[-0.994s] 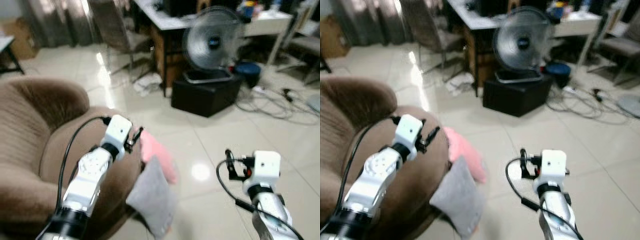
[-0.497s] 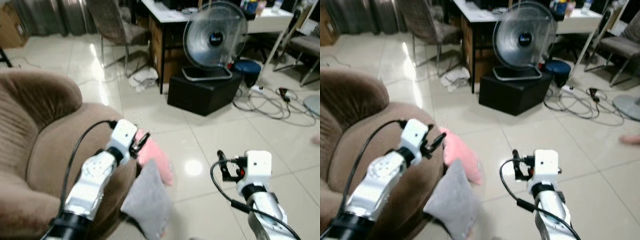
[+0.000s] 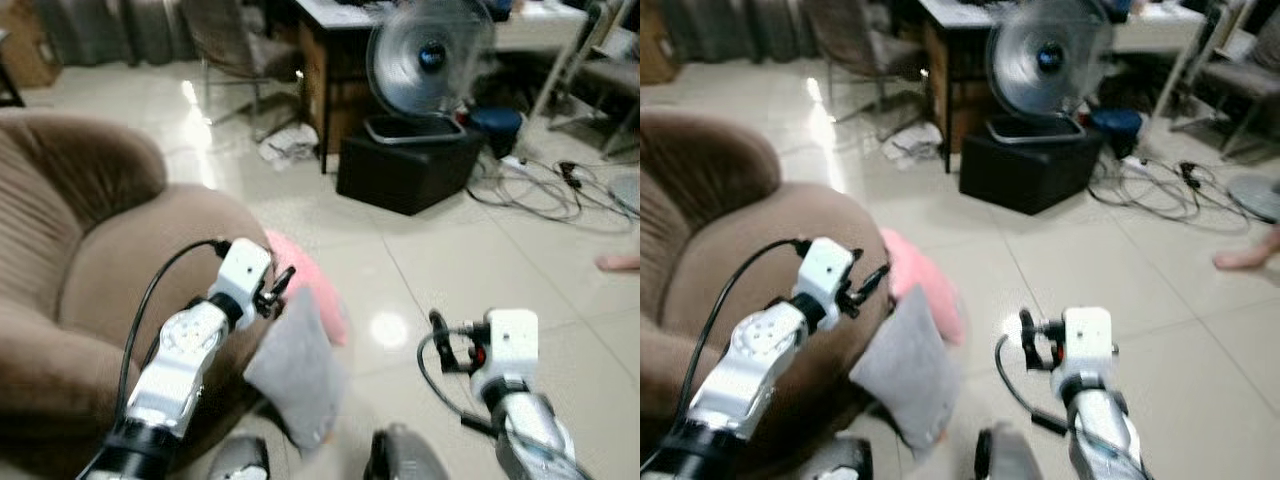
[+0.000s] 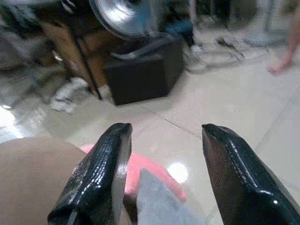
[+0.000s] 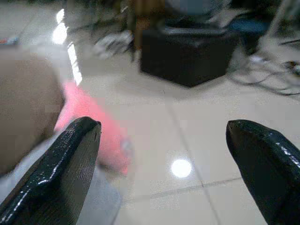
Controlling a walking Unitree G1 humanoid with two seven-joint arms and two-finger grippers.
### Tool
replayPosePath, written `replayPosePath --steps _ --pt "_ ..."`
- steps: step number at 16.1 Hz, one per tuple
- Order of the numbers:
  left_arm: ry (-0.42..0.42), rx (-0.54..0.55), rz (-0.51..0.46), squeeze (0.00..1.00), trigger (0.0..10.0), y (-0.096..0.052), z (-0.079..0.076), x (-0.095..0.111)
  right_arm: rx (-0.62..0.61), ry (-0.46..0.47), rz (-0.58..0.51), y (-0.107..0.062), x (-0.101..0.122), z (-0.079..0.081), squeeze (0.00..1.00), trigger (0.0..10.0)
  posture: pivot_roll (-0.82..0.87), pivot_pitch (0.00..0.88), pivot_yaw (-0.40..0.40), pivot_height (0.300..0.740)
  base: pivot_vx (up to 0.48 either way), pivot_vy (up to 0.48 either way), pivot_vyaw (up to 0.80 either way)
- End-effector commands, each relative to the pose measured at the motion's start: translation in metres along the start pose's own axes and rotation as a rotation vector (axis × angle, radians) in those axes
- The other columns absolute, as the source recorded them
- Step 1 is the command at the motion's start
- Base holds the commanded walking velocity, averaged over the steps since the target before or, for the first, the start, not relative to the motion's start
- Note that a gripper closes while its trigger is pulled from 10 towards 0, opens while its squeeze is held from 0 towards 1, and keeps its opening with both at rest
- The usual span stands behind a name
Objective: Move the pillow to the sofa from floor
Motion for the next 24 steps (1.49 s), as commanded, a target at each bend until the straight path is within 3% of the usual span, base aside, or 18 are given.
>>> replayPosePath --steps 1,5,13,24 --pt "0.013 -0.01 0.02 0.0 10.0 -0.001 0.0 -0.004 0.006 -0.003 -0.037 0.005 0.011 0.001 0.0 10.0 -0.04 0.055 -0.006 0.605 0.0 0.0 0.0" --pt "0.01 -0.024 0.023 0.0 10.0 0.004 -0.002 -0.004 -0.003 -0.011 -0.025 0.002 0.009 -0.001 0.0 10.0 -0.05 0.062 -0.004 0.565 0.0 0.0 0.0" --pt "-0.02 -0.015 0.016 0.0 10.0 0.026 -0.006 -0.004 0.022 -0.035 -0.029 0.007 0.013 0.0 0.0 10.0 -0.06 0.085 -0.024 0.565 0.245 0.0 -0.17" --pt "-0.011 0.019 -0.02 0.0 10.0 0.034 0.0 0.0 0.025 -0.075 -0.042 0.01 0.015 -0.003 0.0 10.0 -0.06 0.083 -0.022 0.565 0.359 0.0 -0.07"
Point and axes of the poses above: a point about 5 cm out from each wrist's last joint towards the gripper, its own y axis pointing out of the wrist towards the gripper, its own x axis along the axis of the wrist's last joint, z = x × y, the point moved 2 cm from there along y, pointing out of the wrist towards the gripper, and after that the axes turned 11 degrees about -y, right-handed, at the moved point
